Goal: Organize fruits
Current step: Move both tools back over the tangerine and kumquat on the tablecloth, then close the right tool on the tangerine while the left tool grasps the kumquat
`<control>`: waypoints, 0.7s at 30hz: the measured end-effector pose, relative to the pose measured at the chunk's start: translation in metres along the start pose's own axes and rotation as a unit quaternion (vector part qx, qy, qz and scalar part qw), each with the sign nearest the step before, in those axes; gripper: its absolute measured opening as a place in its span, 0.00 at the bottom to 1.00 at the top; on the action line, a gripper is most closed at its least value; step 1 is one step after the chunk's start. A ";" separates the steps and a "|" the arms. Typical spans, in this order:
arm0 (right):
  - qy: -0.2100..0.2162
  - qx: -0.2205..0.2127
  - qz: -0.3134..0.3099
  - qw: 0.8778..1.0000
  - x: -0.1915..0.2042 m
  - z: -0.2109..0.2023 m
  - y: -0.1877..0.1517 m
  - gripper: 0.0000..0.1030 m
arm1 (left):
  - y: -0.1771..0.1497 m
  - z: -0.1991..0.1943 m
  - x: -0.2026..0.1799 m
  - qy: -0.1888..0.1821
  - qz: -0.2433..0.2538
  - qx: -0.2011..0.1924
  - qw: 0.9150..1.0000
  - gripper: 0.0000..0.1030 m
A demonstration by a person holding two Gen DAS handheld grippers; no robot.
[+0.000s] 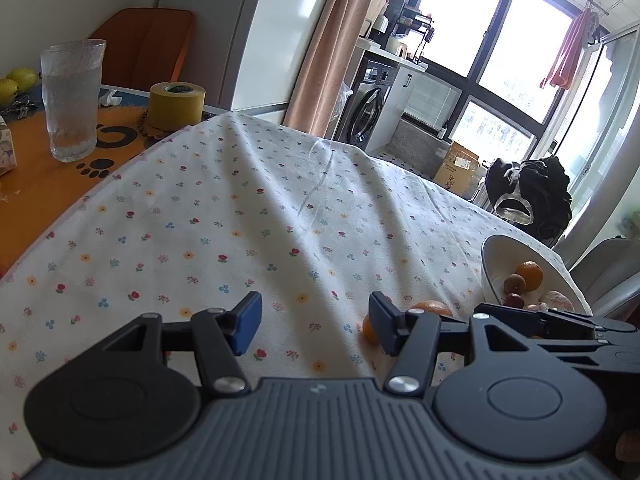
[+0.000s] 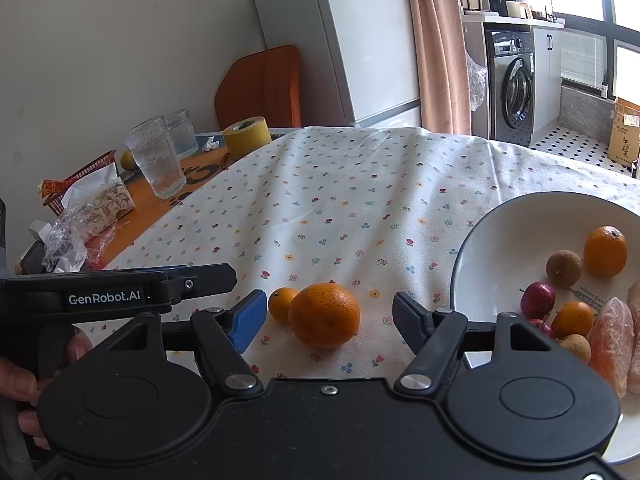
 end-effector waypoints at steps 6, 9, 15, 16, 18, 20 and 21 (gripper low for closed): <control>0.004 0.015 -0.019 1.000 0.008 0.017 -0.002 0.47 | 0.000 0.001 -0.001 0.001 -0.007 -0.003 1.000 0.55; 0.012 0.017 -0.010 1.000 0.004 0.016 -0.003 0.40 | 0.002 0.002 -0.001 0.001 -0.005 -0.002 1.000 0.55; 0.008 0.001 -0.008 1.000 0.002 0.002 -0.003 0.39 | 0.005 0.003 -0.003 -0.003 -0.003 -0.004 1.000 0.54; 0.005 -0.001 -0.008 1.000 0.001 -0.001 -0.003 0.39 | 0.005 0.003 -0.004 -0.004 -0.001 -0.005 1.000 0.54; 0.000 -0.004 -0.009 1.000 0.000 -0.005 -0.002 0.39 | 0.005 0.003 -0.007 -0.008 0.002 -0.005 1.000 0.53; -0.004 -0.009 -0.007 1.000 -0.001 -0.010 -0.003 0.39 | 0.005 0.006 -0.010 -0.013 0.006 -0.003 1.000 0.52; -0.006 -0.011 -0.004 1.000 -0.003 -0.013 -0.003 0.39 | 0.005 0.007 -0.011 -0.015 0.006 0.000 1.000 0.51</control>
Point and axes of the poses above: each gripper's, at about its wrist camera, not at the fingertips, and z roughly the way its jaws point, x to its left, y to its top, the point moved 3 cm from there along z, roughly the way its jaws point, and after that the axes turned 10 degrees about x, right-handed, at the moved point
